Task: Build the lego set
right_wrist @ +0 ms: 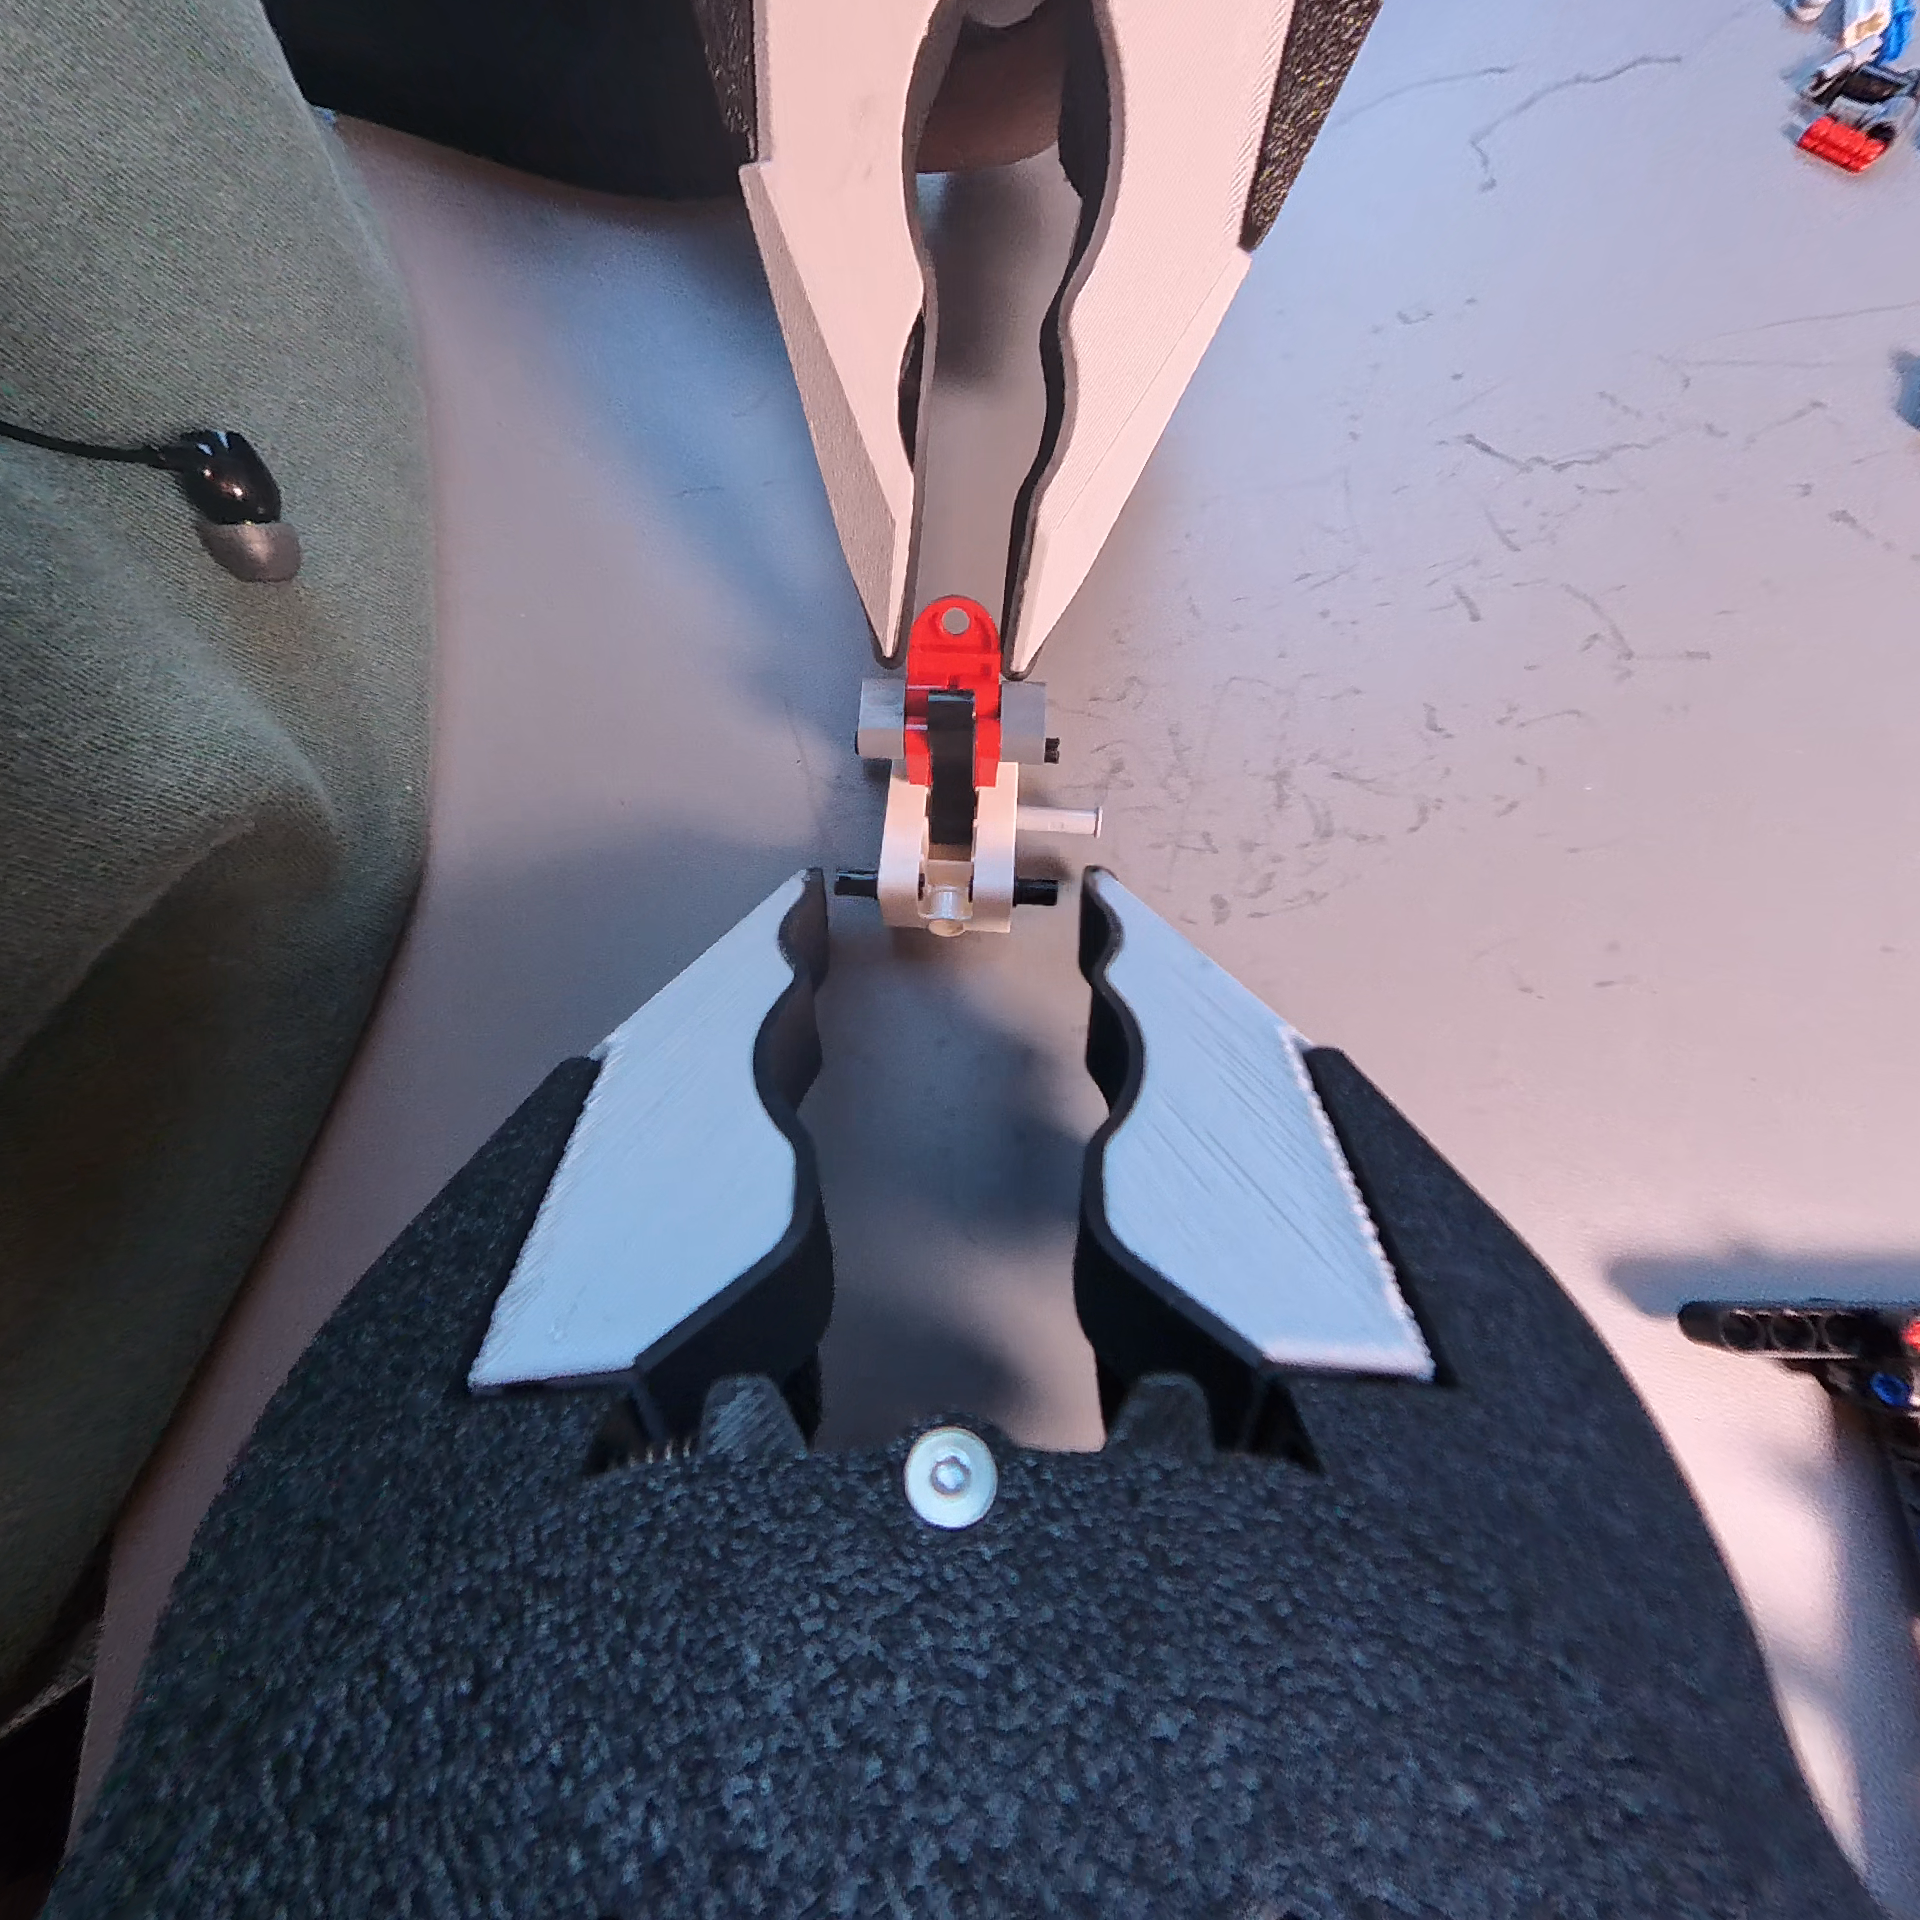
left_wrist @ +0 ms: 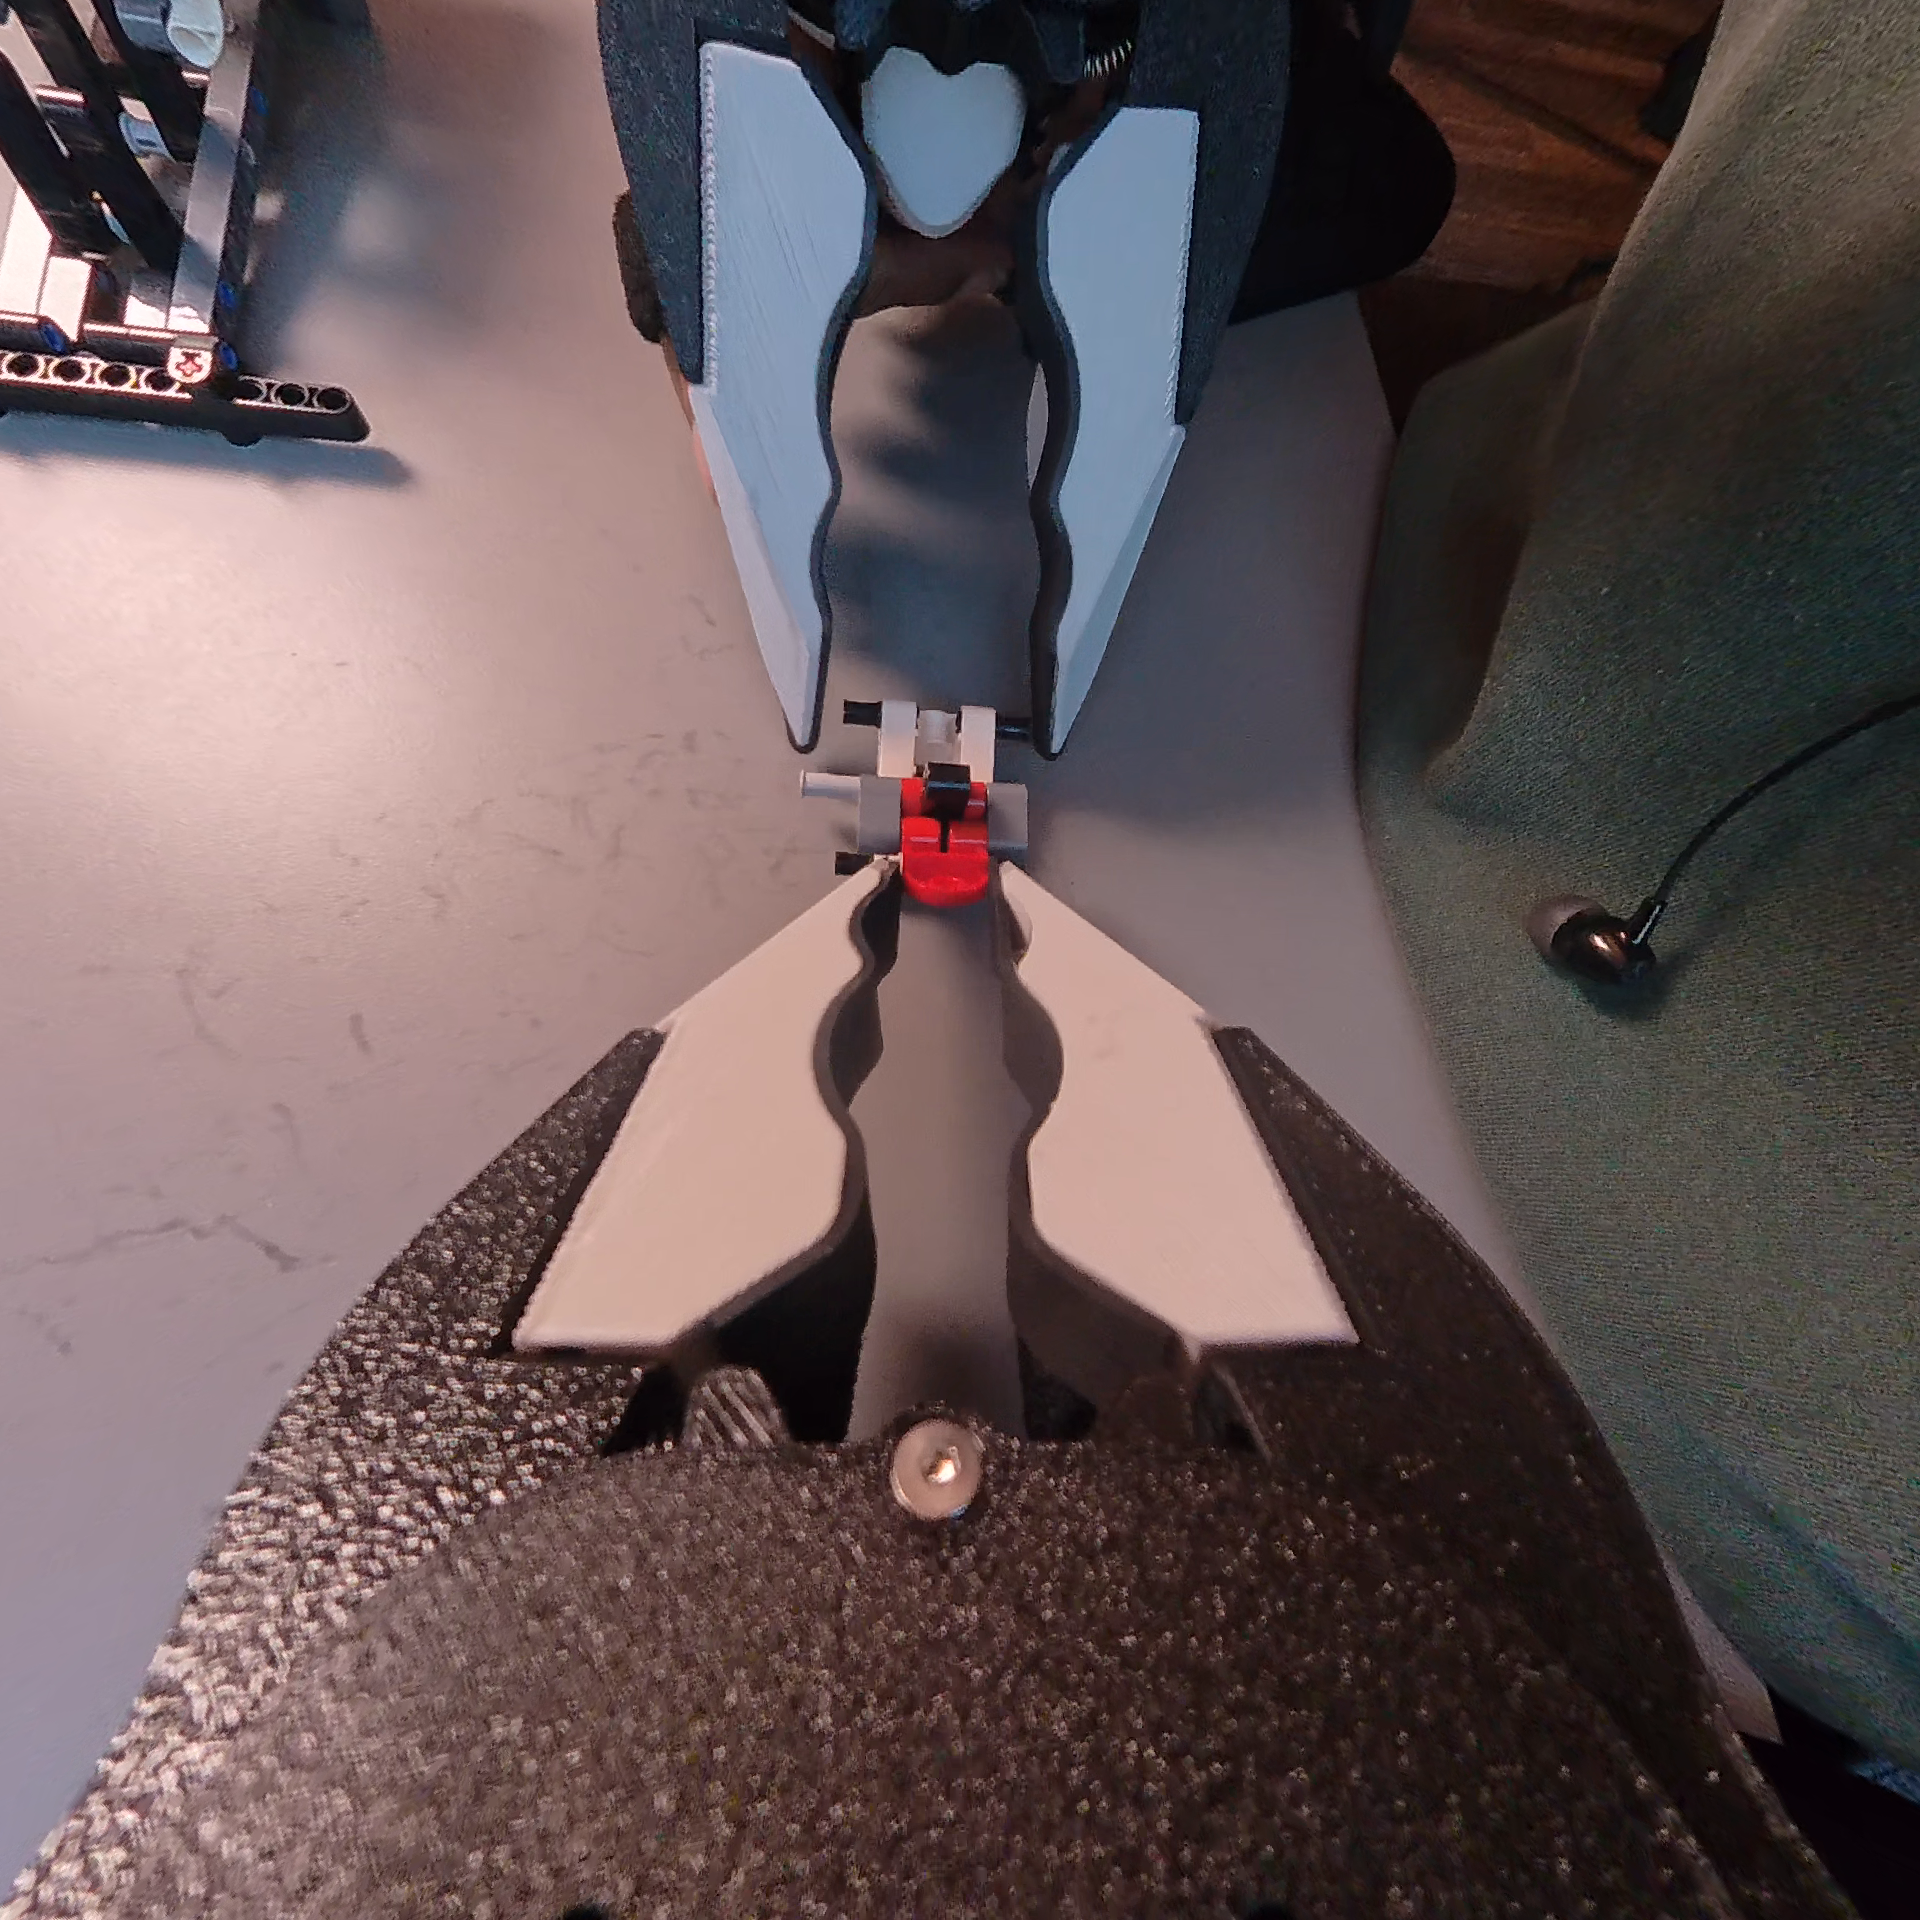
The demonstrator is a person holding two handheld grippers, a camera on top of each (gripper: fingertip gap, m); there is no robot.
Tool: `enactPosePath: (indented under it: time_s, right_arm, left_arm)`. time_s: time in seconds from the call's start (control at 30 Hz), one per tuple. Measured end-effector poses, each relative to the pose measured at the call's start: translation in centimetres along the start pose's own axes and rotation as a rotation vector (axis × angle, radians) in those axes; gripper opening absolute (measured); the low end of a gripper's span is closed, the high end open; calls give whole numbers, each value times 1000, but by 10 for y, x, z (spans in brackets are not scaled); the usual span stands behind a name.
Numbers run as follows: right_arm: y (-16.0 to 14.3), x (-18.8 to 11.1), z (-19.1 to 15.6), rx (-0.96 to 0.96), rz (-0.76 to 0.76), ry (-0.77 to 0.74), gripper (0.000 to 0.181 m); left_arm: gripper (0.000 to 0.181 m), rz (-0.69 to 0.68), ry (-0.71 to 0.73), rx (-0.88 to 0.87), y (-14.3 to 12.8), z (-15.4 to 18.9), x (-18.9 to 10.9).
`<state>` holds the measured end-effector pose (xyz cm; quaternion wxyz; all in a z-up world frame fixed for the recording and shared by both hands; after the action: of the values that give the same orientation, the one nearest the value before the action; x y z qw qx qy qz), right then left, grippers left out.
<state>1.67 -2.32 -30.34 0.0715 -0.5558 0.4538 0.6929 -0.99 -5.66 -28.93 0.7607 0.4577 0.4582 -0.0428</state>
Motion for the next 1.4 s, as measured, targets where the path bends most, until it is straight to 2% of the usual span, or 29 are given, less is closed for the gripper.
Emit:
enactPosePath:
  time_s: [0.13,0.27,0.63,1.13,1.4]
  right_arm:
    - [6,-3,3,25,24,-9,58]
    - [11,0,6,30,22,-21,58]
    - [9,8,6,-4,-13,-20,42]
    - [7,9,6,-50,-41,-73,41]
    - [7,9,7,-36,-25,-82,41]
  left_arm:
    - [16,-5,-3,1,-1,1,1]
    - [16,-8,-4,2,-2,1,0]
    - [16,-3,-8,1,-3,2,1]
    - [16,23,-23,-23,1,3,1]
    - [16,82,-29,-58,7,1,-1]
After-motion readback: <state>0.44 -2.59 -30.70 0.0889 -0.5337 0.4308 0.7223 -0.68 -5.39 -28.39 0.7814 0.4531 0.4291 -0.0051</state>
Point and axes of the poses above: each gripper's, where its closed fingertips meet, x out along the fingers, y out of its top, z = x × y across the jaws, the point moved 1 cm from there along -x, back along the fingers, and after that the axes turned 10 degrees about -z, right-handed, at the moved point
